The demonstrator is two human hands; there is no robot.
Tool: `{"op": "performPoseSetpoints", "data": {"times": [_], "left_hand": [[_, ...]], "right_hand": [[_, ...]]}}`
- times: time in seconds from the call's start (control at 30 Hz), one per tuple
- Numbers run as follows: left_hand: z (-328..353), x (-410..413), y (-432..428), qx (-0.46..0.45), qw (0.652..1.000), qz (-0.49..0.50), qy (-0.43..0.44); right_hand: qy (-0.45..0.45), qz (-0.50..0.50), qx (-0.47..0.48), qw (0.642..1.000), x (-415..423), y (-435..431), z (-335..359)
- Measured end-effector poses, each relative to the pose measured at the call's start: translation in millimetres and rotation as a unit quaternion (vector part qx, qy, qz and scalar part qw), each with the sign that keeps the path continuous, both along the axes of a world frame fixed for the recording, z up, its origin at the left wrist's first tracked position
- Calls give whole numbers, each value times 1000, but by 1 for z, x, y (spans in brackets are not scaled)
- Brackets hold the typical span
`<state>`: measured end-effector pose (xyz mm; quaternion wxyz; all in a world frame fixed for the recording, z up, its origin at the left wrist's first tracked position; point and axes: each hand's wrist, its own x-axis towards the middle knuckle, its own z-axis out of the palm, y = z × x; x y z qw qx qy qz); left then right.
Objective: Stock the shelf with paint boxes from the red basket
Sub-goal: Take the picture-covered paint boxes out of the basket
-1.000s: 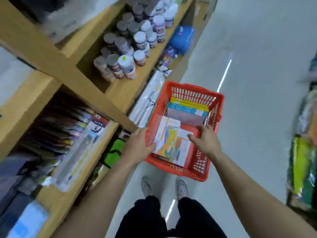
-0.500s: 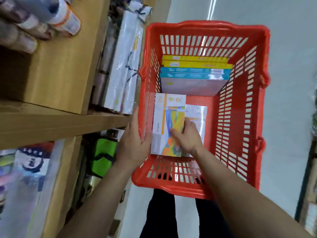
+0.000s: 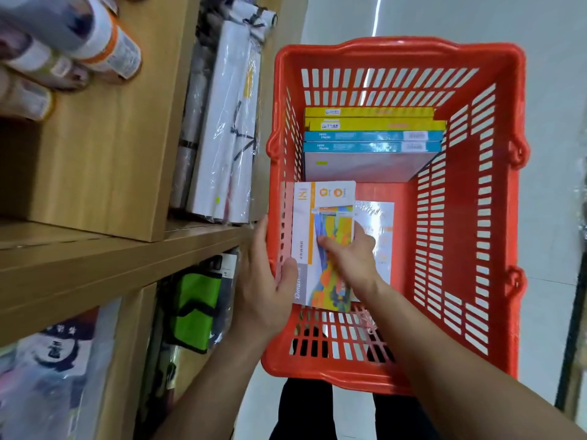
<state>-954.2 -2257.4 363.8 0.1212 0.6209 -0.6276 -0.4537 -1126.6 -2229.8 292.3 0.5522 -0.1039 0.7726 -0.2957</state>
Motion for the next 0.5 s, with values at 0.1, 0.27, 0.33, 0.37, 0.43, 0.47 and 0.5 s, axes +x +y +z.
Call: {"op": "performPoseSetpoints", "data": {"times": [0.1, 0.27, 0.33, 0.37, 0.43, 0.47, 0.5], "left_hand": [[2, -2, 0, -3, 1000, 1, -6], [10, -7, 0, 10, 1000, 8, -9], [14, -9, 0, 1, 1000, 11, -22], [17, -10, 1, -6, 999, 11, -33], [23, -12, 2, -19, 998, 9, -55], [26, -13, 3, -27, 997, 7, -67], [28, -14, 4, -37, 996, 4, -82]], "right_hand": [[10, 40, -33, 999, -1, 3, 2], [29, 86, -71, 993, -10, 8, 9], [41, 66, -81, 994, -12, 14, 20], [38, 56, -90, 994, -13, 18, 27], [25, 41, -106, 993, -20, 28, 42], [19, 35, -112, 993, -25, 34, 50], [15, 27, -118, 992, -32, 39, 59]]}}
